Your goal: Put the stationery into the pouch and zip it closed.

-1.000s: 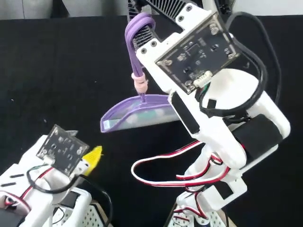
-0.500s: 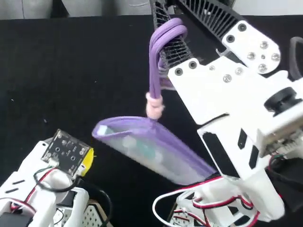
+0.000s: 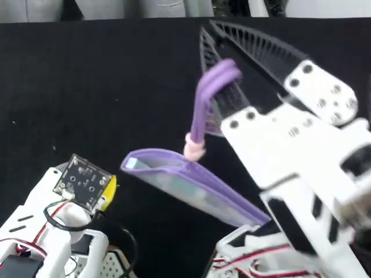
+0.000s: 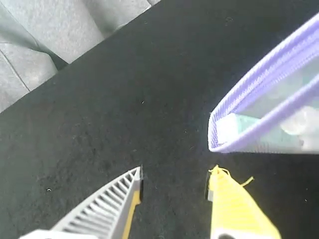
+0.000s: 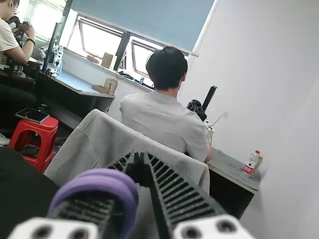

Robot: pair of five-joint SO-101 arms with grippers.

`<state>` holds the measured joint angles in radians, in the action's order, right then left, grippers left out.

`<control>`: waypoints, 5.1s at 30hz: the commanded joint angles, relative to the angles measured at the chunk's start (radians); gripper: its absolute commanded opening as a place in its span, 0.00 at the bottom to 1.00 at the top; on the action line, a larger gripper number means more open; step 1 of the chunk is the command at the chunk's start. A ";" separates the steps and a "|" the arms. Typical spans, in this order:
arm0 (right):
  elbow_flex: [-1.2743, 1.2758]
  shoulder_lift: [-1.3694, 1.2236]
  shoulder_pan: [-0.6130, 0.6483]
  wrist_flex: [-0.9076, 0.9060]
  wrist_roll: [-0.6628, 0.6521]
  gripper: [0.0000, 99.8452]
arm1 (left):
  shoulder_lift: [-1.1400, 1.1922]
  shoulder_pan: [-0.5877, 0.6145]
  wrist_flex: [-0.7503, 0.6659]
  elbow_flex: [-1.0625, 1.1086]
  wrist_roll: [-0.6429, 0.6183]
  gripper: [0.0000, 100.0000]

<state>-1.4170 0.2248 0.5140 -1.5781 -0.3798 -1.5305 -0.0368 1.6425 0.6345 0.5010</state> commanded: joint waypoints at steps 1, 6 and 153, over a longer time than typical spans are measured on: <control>-0.039 0.065 0.006 -0.063 0.008 0.01 | 0.003 0.001 -0.021 -0.019 -0.052 0.22; -0.039 0.130 0.006 -0.135 0.008 0.01 | 0.000 -0.101 -0.037 -0.022 -0.135 0.22; 0.923 0.558 -0.766 0.381 -0.018 0.01 | -0.003 -0.371 -0.275 0.090 -0.150 0.22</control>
<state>-0.4948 0.7649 -0.2440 -1.1991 -0.3920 -1.5321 -0.4127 1.4722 0.6252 0.3552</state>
